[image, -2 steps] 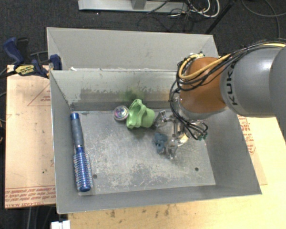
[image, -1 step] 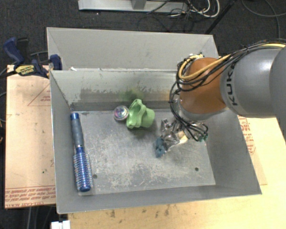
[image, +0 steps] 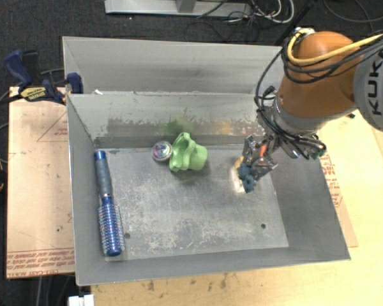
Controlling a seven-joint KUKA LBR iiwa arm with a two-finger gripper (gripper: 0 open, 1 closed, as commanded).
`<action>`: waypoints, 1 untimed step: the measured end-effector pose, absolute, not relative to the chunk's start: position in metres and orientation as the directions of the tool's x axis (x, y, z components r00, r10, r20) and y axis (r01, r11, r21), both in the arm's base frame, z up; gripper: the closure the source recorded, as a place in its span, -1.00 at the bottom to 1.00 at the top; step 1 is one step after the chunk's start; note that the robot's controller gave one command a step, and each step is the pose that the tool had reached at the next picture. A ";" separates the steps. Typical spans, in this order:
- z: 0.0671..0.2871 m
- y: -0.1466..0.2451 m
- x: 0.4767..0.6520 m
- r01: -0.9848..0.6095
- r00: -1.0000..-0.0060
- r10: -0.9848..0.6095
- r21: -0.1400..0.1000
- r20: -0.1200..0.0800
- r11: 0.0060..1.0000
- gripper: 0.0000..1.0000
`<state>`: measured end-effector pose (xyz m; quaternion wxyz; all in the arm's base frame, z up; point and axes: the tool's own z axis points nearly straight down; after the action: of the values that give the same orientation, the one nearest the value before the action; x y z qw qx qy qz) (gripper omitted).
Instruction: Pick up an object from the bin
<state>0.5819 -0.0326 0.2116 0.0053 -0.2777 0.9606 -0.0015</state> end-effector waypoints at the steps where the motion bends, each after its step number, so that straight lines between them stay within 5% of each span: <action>1: 0.151 -0.055 0.540 -0.540 -0.841 -0.540 0.005 0.005 0.841 1.00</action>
Offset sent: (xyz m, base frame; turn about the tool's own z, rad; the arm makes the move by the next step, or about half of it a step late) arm -0.0391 -0.0223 -0.0570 -0.0129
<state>0.5404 -0.0555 0.1507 -0.0033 -0.2816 0.9595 0.0017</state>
